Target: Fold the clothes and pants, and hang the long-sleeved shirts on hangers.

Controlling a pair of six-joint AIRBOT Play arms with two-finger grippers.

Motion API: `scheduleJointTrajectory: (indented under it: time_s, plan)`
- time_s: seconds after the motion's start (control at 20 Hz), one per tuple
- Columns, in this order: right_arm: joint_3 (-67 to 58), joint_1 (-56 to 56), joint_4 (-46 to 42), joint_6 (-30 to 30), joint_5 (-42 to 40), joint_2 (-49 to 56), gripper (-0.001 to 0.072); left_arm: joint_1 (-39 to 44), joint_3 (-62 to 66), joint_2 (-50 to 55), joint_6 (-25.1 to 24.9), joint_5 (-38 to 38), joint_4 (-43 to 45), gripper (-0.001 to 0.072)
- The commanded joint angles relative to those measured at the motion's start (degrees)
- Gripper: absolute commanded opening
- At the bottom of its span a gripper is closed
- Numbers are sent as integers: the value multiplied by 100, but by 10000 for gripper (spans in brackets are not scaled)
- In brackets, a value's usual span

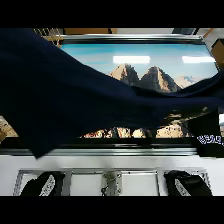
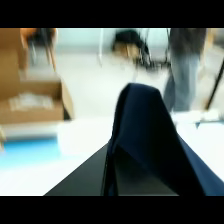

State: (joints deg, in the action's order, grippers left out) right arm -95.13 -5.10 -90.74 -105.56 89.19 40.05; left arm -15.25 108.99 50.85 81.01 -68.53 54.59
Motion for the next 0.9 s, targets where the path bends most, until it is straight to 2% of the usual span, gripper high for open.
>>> scheduleJointTrajectory:
  time_s: [0.0, 0.1, 0.2, 0.4, 0.6, 0.65, 0.7, 0.75, 0.8, 0.85]
  plan:
    - [608, 0, 378, -144, 859, 595, 15, 107, 9, 1115, 249, -970, 146, 6]
    - [951, 0, 485, 109, 787, 1346, 15, 304, 11, 2050, 260, -1250, 146, 6]
    - [962, 2, 481, 321, 284, 2306, 15, 505, 15, 2992, 264, -1060, 138, 6]
    - [938, 87, 485, 157, -1631, 3794, 16, 916, 15, 4293, 262, 63, 125, 6]
    - [938, 286, 490, -114, -3086, 4439, 19, 1200, 15, 4955, -22, 986, 127, 6]
    - [938, 334, 505, -120, -3322, 4494, 36, 1231, 15, 5060, -20, 1058, 127, 68]
    - [938, 387, 514, -118, -3493, 4507, 247, 1228, 15, 5130, 7, 1075, 122, 398]
    - [920, 457, 514, -116, -3622, 4494, 611, 1193, 15, 5158, 149, 1064, 142, 565]
    - [876, 538, 505, -68, -3641, 4446, 698, 1115, 20, 5147, 295, 1014, 127, 562]
    - [846, 636, 507, 11, -3639, 4339, 697, 973, 52, 5095, 507, 857, 140, 562]
